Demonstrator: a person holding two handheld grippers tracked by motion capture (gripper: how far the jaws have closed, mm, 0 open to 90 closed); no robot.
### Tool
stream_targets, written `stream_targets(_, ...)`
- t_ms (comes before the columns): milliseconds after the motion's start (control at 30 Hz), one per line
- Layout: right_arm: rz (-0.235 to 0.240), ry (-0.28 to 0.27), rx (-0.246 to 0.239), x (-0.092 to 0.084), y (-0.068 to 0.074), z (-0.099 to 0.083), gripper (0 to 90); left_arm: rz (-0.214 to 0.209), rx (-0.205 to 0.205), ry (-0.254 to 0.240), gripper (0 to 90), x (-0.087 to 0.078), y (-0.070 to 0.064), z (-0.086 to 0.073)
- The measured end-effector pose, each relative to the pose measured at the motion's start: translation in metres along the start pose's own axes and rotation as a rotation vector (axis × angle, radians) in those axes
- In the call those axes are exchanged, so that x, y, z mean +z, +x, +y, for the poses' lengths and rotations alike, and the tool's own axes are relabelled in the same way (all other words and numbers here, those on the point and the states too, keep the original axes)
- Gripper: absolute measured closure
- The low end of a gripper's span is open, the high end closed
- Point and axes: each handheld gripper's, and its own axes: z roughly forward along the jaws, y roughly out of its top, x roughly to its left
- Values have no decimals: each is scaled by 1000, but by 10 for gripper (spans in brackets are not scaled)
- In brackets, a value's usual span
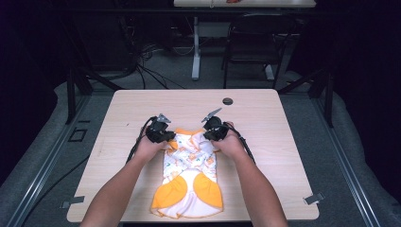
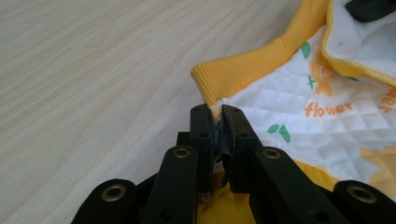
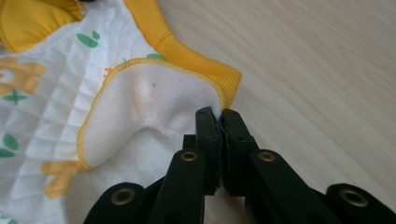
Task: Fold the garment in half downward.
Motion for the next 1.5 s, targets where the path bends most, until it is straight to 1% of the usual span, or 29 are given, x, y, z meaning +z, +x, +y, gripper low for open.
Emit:
stream_targets(100,-1,-26,5,-7,0,2,870,7,16,-12,837,-7,-1,3)
stream_targets(267,-9,-57,-8,-22,2,6,870,14,25,-40,836,-19,-3,10)
stream_targets(400,-9,-72,-10,-28,2,6,870,16,41,-55,836,-27,-4,16)
stream_targets(433,-13,-65,-16,-29,2,7,870,15,43,-58,836,-29,-4,18)
stream_targets(467,-22,-73,-32,-33,4,10,870,22,52,-58,836,-30,-5,19)
stream_targets(500,-22,-73,-32,-33,4,10,870,26,59,-59,836,-32,-5,21)
stream_targets(533,-25,-68,-45,-36,4,12,870,27,66,-56,836,-35,-5,22)
stream_targets(567,-29,-75,-53,-39,6,15,869,30,71,-58,836,-37,-5,24)
stream_targets(633,-50,-77,-82,-46,8,20,869,38,76,-65,836,-40,-5,27)
stream_targets(700,-55,-87,-84,-47,9,22,870,44,79,-81,836,-46,-5,29)
stream_targets(733,-72,-85,-104,-53,10,26,870,49,86,-80,836,-48,-5,30)
stream_targets(767,-72,-85,-104,-53,10,26,870,55,91,-84,836,-50,-5,32)
stream_targets(867,-86,-91,-124,-58,12,31,870,59,105,-85,836,-56,-4,35)
stream_targets(933,-96,-103,-132,-61,14,34,870,73,112,-105,836,-60,-4,38)
stream_targets(1000,-107,-101,-150,-64,14,37,869,73,119,-105,837,-63,-4,40)
stream_targets(1067,-110,-112,-153,-67,15,39,869,86,128,-110,837,-65,-4,41)
stream_targets(1167,-126,-118,-166,-71,16,42,870,94,143,-117,837,-70,-3,45)
stream_targets(1233,-132,-127,-168,-74,16,44,870,103,152,-132,837,-73,-3,49)
stream_targets(1267,-134,-132,-166,-75,16,45,870,105,149,-139,837,-74,-4,51)
stream_targets(1300,-139,-134,-169,-77,16,46,870,110,163,-137,837,-77,-4,54)
stream_targets(1367,-151,-148,-167,-81,15,48,870,117,174,-146,837,-81,-6,57)
stream_targets(1400,-157,-162,-169,-85,15,49,870,120,176,-151,837,-82,-7,58)
stream_targets(1500,-157,-160,-179,-87,16,47,870,120,190,-145,837,-84,-10,56)
